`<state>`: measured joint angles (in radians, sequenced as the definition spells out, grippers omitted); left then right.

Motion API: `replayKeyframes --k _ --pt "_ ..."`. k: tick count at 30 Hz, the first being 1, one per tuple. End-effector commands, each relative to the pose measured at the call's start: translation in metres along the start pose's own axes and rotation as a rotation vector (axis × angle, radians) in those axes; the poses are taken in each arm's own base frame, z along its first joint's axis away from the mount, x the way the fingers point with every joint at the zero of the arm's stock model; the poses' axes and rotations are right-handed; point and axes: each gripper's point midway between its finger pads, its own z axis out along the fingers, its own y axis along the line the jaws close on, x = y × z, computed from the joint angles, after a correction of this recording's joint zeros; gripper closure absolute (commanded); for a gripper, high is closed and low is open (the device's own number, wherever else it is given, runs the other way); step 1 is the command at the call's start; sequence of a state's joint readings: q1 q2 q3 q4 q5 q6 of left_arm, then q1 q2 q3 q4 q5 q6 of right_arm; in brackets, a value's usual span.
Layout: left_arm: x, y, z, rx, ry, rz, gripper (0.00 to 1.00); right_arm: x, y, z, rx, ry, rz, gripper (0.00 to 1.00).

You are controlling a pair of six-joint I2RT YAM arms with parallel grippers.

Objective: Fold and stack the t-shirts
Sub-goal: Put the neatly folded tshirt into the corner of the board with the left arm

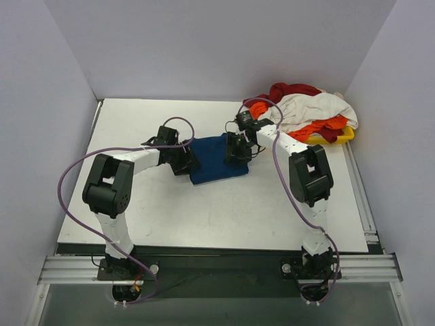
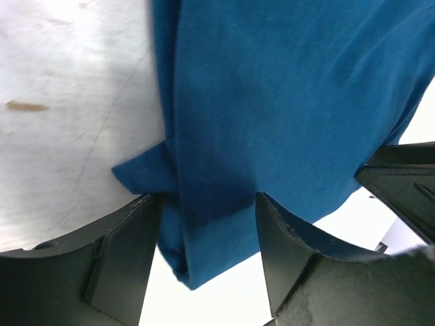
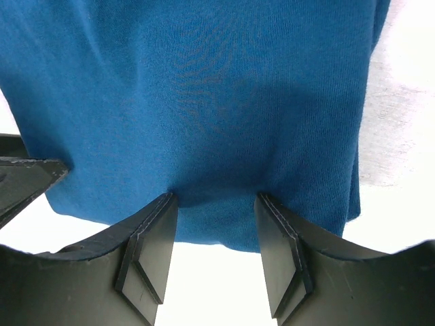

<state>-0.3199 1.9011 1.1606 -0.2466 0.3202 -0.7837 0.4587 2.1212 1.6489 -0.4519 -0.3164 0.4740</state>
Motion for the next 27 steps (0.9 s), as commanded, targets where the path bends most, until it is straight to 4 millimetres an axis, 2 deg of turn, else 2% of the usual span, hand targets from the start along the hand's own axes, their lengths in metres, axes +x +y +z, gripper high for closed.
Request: replayKeyframes --k 1,3,6,7,10,11,12,14,15,17,18,20,22,25,26,27 --pt "0.014 0.027 0.024 -0.093 0.028 0.007 0.33 0.004 0.001 0.001 -0.002 0.016 0.011 0.51" --pt "0.016 0.029 0.027 -0.1 0.035 0.01 0.38 0.004 0.002 0.001 -0.004 0.017 0.011 0.51" --pt "0.015 0.033 0.027 -0.117 0.03 0.022 0.54 0.003 0.003 -0.002 -0.01 0.012 0.009 0.51" --pt "0.015 0.033 0.026 -0.126 0.033 0.026 0.64 0.003 0.004 -0.003 -0.012 0.011 0.009 0.51" --pt "0.003 0.034 0.024 -0.15 0.008 0.057 0.79 0.002 0.008 -0.009 -0.023 0.001 0.003 0.5" --pt "0.002 0.037 0.023 -0.164 0.012 0.074 0.87 0.0 0.01 -0.014 -0.029 -0.01 0.0 0.5" --pt "-0.008 0.035 0.021 -0.169 -0.01 0.086 0.91 0.0 0.011 -0.016 -0.033 -0.013 -0.001 0.5" --pt "-0.015 0.039 0.016 -0.196 -0.015 0.114 1.0 -0.001 0.013 -0.023 -0.039 -0.023 -0.003 0.5" --pt "-0.029 0.038 0.012 -0.205 -0.047 0.126 1.0 0.0 0.013 -0.026 -0.042 -0.027 -0.006 0.5" --pt "-0.041 0.046 0.004 -0.243 -0.058 0.161 1.0 0.002 0.014 -0.034 -0.046 -0.036 -0.011 0.5" --pt "-0.059 0.05 -0.003 -0.257 -0.093 0.159 1.0 0.002 0.013 -0.037 -0.046 -0.04 -0.014 0.5" --pt "-0.072 0.06 -0.012 -0.282 -0.104 0.172 1.0 0.005 0.012 -0.045 -0.044 -0.05 -0.017 0.5" --pt "-0.096 0.075 -0.025 -0.305 -0.139 0.143 1.0 0.008 0.011 -0.049 -0.042 -0.053 -0.02 0.5" --pt "-0.116 0.096 -0.036 -0.345 -0.15 0.153 1.0 0.013 0.01 -0.056 -0.042 -0.058 -0.022 0.5" --pt "-0.134 0.105 -0.047 -0.375 -0.178 0.164 1.0 0.015 0.01 -0.059 -0.044 -0.06 -0.023 0.5" --pt "-0.138 0.112 -0.05 -0.398 -0.176 0.169 1.0 0.017 0.009 -0.06 -0.043 -0.057 -0.024 0.5"
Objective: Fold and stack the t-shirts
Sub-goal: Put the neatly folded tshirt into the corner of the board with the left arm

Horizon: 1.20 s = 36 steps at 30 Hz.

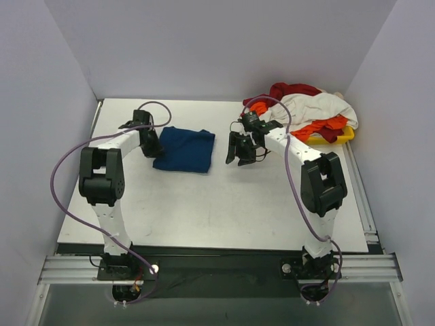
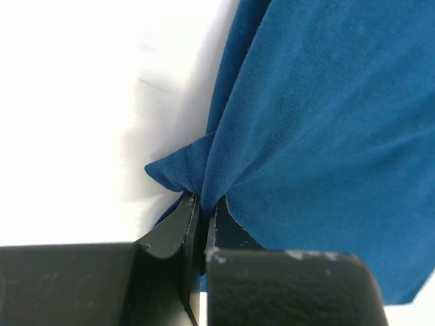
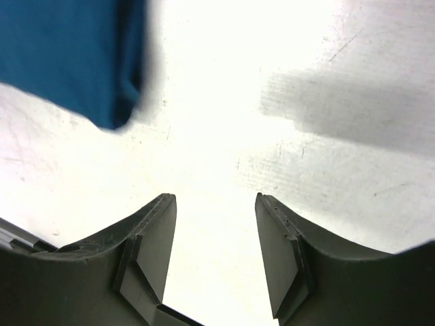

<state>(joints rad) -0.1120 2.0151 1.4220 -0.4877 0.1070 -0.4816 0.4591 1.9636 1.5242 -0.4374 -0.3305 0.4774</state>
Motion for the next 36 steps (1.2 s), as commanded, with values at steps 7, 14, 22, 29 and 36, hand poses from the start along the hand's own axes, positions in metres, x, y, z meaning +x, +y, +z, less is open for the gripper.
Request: replayKeyframes --k 7,14,22,29,36 --pt "-0.072 0.094 -0.003 -0.201 -0.064 -0.001 1.0 0.008 0.004 -0.033 -0.011 -0.027 -0.014 0.49" --pt "-0.116 0.143 -0.002 -0.242 -0.109 -0.114 1.0 0.015 0.003 -0.043 -0.004 -0.028 -0.01 0.49" --pt "-0.165 0.19 -0.019 -0.274 -0.19 -0.223 1.0 0.023 0.007 -0.048 0.001 -0.027 -0.009 0.49" --pt "-0.2 0.202 -0.057 -0.306 -0.282 -0.223 1.0 0.028 0.009 -0.051 0.008 -0.032 -0.018 0.49" --pt "-0.22 0.206 -0.107 -0.36 -0.377 -0.18 0.75 0.031 0.008 -0.051 0.01 -0.026 -0.029 0.49"
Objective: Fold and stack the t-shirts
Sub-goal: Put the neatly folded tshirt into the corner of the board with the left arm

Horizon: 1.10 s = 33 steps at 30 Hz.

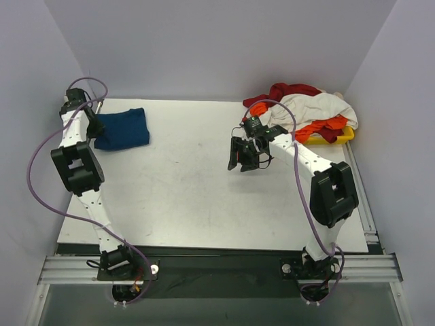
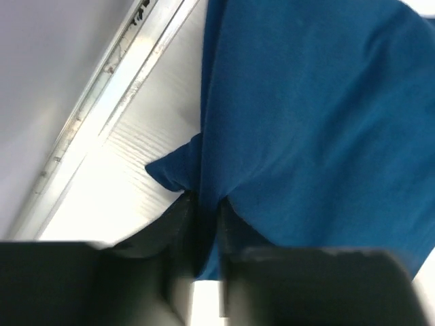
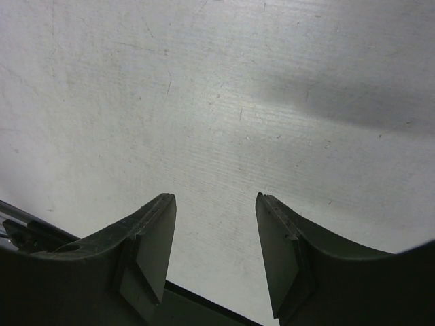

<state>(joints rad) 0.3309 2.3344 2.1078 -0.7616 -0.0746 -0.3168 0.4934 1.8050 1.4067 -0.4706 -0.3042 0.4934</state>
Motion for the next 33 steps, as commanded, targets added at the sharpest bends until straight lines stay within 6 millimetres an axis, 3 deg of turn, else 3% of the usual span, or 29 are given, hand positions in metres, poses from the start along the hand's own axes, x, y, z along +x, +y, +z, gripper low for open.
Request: replayKeyframes --k 1,2,6,10,12,14,15,17,18,20,26,27,28,30,31,33 --pt "-0.047 0.005 -0.052 -0.014 -0.136 0.033 0.62 0.002 0.003 -0.017 -0.001 -0.018 -0.018 0.49" --pt "-0.049 0.008 -0.054 -0.024 -0.139 0.039 0.43 0.003 0.003 -0.017 -0.004 -0.015 -0.019 0.49" --pt "-0.044 0.015 -0.065 -0.061 -0.115 0.06 0.19 0.004 0.004 -0.017 -0.007 -0.013 -0.023 0.49" --pt "-0.044 0.013 -0.086 -0.03 -0.137 0.047 0.17 0.002 0.008 -0.023 -0.011 -0.031 -0.032 0.48" --pt "-0.05 0.002 -0.109 0.038 -0.171 0.034 0.17 0.002 0.009 -0.026 -0.011 -0.04 -0.036 0.48" --pt "-0.037 -0.01 -0.116 0.108 -0.147 0.032 0.17 0.0 0.01 -0.031 -0.014 -0.057 -0.042 0.48" --pt "-0.043 -0.014 -0.135 0.134 -0.191 0.024 0.17 -0.002 0.008 -0.033 -0.004 -0.067 -0.044 0.48" --pt "-0.02 -0.026 -0.138 0.194 -0.149 0.037 0.17 -0.003 0.009 -0.038 -0.002 -0.086 -0.054 0.48" --pt "-0.022 -0.032 -0.156 0.225 -0.188 0.041 0.17 -0.003 0.008 -0.039 0.007 -0.093 -0.058 0.48" --pt "-0.01 -0.039 -0.168 0.257 -0.196 0.049 0.17 -0.004 0.007 -0.045 0.012 -0.115 -0.073 0.48" --pt "0.056 -0.074 -0.209 0.303 -0.269 0.148 0.16 -0.008 -0.002 -0.062 0.054 -0.2 -0.109 0.48" --pt "0.064 -0.093 -0.234 0.355 -0.324 0.174 0.16 -0.009 -0.003 -0.067 0.057 -0.222 -0.111 0.48" --pt "0.083 -0.091 -0.229 0.336 -0.311 0.188 0.16 -0.009 -0.006 -0.067 0.074 -0.237 -0.114 0.48" --pt "0.095 -0.103 -0.256 0.386 -0.367 0.192 0.16 -0.01 -0.009 -0.074 0.081 -0.275 -0.115 0.47" --pt "0.112 -0.108 -0.258 0.389 -0.36 0.21 0.16 -0.01 -0.011 -0.076 0.086 -0.288 -0.115 0.47" --pt "0.122 -0.11 -0.277 0.425 -0.389 0.179 0.16 -0.009 -0.015 -0.08 0.097 -0.328 -0.109 0.47"
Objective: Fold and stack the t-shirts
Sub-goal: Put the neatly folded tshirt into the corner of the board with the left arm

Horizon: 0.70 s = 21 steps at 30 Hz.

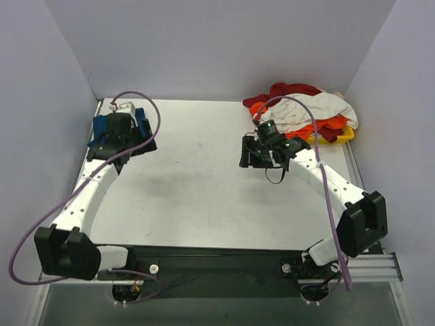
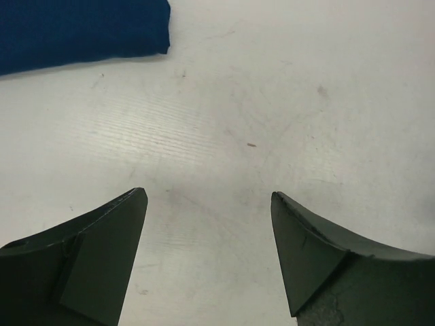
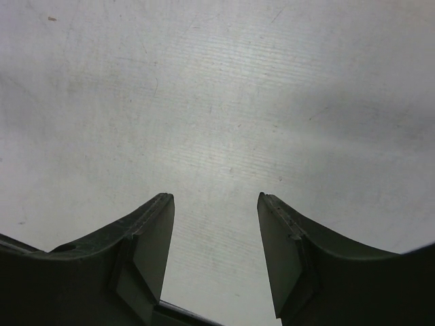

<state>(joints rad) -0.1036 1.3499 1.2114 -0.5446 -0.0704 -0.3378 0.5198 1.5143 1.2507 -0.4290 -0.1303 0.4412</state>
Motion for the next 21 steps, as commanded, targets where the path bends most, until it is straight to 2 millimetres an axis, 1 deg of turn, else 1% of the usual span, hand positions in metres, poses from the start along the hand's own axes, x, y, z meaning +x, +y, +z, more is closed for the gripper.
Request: replayKeyframes --k 1,2,3,4,5,6,7,8,9,10,12,13,15,17,18,19,20,21 --pt "-0.028 -0.021 -0.036 0.026 -0.204 -0.06 0.16 -0.01 -0.007 -0.015 0.039 -0.108 -0.016 0.47" --pt "-0.013 -0.021 -0.035 0.028 -0.186 -0.059 0.15 -0.008 -0.011 -0.014 0.052 -0.12 -0.013 0.47" --pt "-0.015 -0.026 -0.045 0.049 -0.22 -0.078 0.16 -0.008 -0.012 -0.017 0.053 -0.135 -0.01 0.47" --pt "-0.008 -0.03 -0.046 0.056 -0.221 -0.076 0.15 -0.007 -0.013 -0.017 0.057 -0.142 -0.008 0.47" --pt "0.007 -0.039 -0.046 0.079 -0.202 -0.059 0.15 -0.007 -0.013 -0.018 0.054 -0.153 -0.007 0.47" --pt "0.011 -0.044 -0.051 0.095 -0.208 -0.062 0.13 -0.004 -0.02 -0.018 0.083 -0.164 -0.002 0.47" --pt "0.015 -0.046 -0.051 0.089 -0.209 -0.057 0.11 -0.004 -0.022 -0.018 0.088 -0.173 0.003 0.47" --pt "0.024 -0.057 -0.054 0.113 -0.196 -0.034 0.11 -0.002 -0.023 -0.018 0.092 -0.175 0.004 0.47" --pt "0.033 -0.057 -0.053 0.103 -0.181 -0.032 0.11 0.001 -0.028 -0.02 0.105 -0.184 0.01 0.47" --pt "0.036 -0.059 -0.053 0.099 -0.183 -0.025 0.1 0.004 -0.029 -0.019 0.109 -0.186 0.015 0.47" --pt "0.048 -0.064 -0.054 0.106 -0.17 -0.011 0.1 0.003 -0.03 -0.023 0.106 -0.213 0.024 0.47" --pt "0.05 -0.065 -0.055 0.104 -0.172 -0.006 0.1 0.007 -0.035 -0.021 0.124 -0.213 0.028 0.47" --pt "0.051 -0.065 -0.056 0.1 -0.169 0.002 0.1 0.008 -0.037 -0.026 0.131 -0.228 0.032 0.47" --pt "0.052 -0.062 -0.056 0.084 -0.158 0.015 0.1 0.013 -0.046 -0.026 0.159 -0.24 0.039 0.47" --pt "0.047 -0.064 -0.059 0.087 -0.167 0.023 0.1 0.013 -0.047 -0.031 0.162 -0.259 0.043 0.47" --pt "0.046 -0.063 -0.06 0.079 -0.168 0.027 0.09 0.017 -0.051 -0.029 0.172 -0.262 0.05 0.47" --pt "0.045 -0.062 -0.062 0.079 -0.17 0.034 0.09 0.017 -0.055 -0.031 0.189 -0.278 0.059 0.47" --pt "0.042 -0.061 -0.066 0.079 -0.181 0.04 0.09 0.015 -0.056 -0.038 0.189 -0.308 0.065 0.47"
